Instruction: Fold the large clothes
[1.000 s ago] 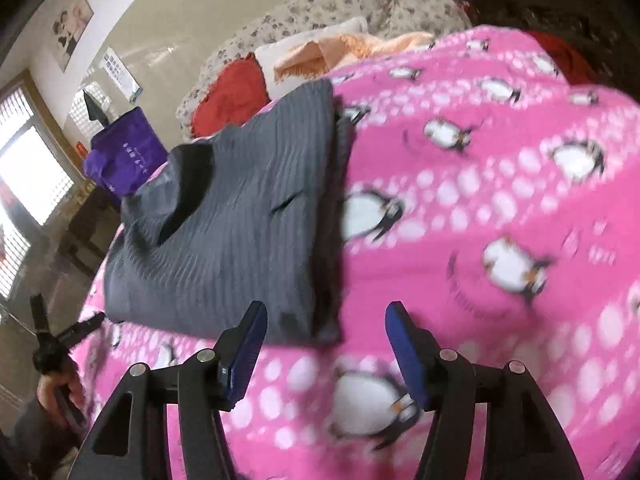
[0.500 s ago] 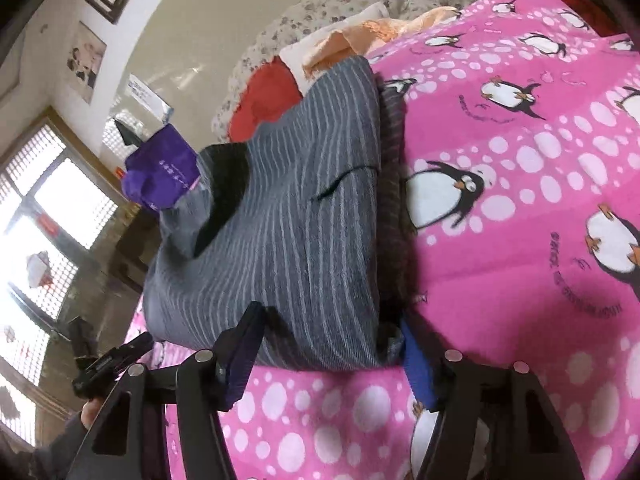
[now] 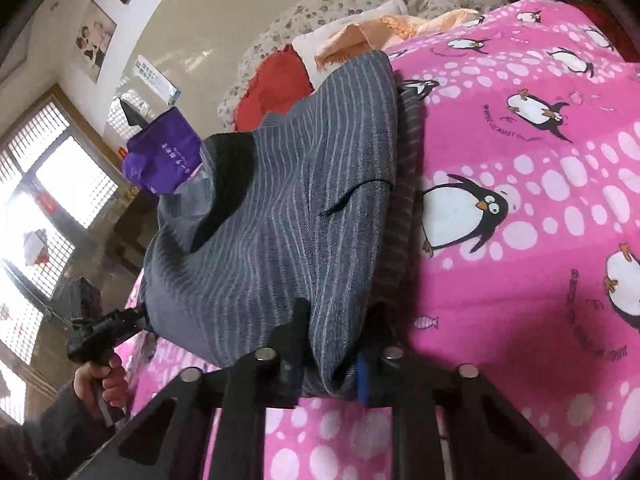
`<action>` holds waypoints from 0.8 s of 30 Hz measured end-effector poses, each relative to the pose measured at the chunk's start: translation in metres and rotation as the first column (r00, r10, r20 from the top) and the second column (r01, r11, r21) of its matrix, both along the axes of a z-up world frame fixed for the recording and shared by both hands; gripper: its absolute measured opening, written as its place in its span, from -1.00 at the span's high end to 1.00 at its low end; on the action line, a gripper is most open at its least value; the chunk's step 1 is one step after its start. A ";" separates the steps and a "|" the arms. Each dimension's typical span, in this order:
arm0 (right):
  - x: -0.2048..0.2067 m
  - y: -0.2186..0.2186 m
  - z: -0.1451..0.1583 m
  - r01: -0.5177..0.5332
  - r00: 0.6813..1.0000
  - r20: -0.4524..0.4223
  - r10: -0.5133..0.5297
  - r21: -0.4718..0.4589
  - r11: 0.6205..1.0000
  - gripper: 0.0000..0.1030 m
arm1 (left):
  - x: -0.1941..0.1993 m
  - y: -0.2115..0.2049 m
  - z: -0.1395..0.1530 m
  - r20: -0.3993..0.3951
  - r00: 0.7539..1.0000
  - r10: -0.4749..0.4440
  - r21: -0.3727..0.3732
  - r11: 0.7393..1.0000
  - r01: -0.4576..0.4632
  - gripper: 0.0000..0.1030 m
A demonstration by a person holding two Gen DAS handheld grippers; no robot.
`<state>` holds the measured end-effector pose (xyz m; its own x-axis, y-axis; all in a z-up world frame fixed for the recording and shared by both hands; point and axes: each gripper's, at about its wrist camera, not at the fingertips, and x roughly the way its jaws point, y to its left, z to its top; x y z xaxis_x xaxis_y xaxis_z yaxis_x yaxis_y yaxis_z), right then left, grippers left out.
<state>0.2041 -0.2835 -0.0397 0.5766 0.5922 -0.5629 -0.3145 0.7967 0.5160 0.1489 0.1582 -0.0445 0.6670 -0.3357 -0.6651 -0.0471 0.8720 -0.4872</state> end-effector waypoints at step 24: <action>-0.161 -0.071 0.022 0.183 0.976 -0.132 -0.174 0.059 0.981 0.84 | -0.175 0.012 0.005 -0.059 0.997 -0.049 -0.012 0.999 0.048 0.12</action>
<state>0.0436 -0.3545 -0.0176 0.6042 0.5267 -0.5980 -0.0994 0.7944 0.5992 -0.0261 0.1707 -0.0396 0.6092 -0.3734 -0.6996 -0.0342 0.8690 -0.4936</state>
